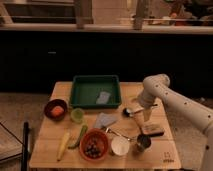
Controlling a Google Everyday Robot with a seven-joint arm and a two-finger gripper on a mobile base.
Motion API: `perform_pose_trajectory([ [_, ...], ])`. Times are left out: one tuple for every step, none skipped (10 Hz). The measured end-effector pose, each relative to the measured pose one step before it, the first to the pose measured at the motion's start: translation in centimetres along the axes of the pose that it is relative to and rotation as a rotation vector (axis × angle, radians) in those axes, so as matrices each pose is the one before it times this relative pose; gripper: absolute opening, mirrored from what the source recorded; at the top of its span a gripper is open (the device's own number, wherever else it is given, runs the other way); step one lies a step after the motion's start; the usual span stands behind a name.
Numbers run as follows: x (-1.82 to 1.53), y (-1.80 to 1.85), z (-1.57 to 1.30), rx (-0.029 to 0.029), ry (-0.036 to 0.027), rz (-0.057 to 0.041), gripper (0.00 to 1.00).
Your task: Wipe table surface with brush
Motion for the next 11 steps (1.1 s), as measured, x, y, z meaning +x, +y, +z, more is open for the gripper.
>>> perform_pose_trajectory([
  [0.632, -0.067, -0.068, 0.01303, -0.01269, 0.01783, 0.80],
  [0.325, -0.235, 0.096, 0.01061, -0.01828, 0.01275, 0.80],
  [0.177, -0.288, 0.166, 0.00782, -0.01885, 0.00779, 0.80],
  [0.337, -0.101, 0.291, 0.00198, -0.02315, 0.01367, 0.80],
  [0.398, -0.080, 0.353, 0.00159, -0.01897, 0.01720, 0.80],
  [0.123, -0.133, 0.283, 0.00087, -0.00932, 0.00892, 0.80],
  [0.082, -0.290, 0.553, 0.00021, -0.01089, 0.01106, 0.80],
  [0.014, -0.211, 0.371, -0.00129, -0.00471, 0.00429, 0.80],
  [-0.019, -0.146, 0.415, -0.00312, -0.00375, 0.00551, 0.79],
  [0.119, -0.043, 0.352, -0.00310, -0.00113, 0.00855, 0.72],
  [0.138, 0.055, 0.281, -0.00273, 0.00059, 0.00612, 0.62],
])
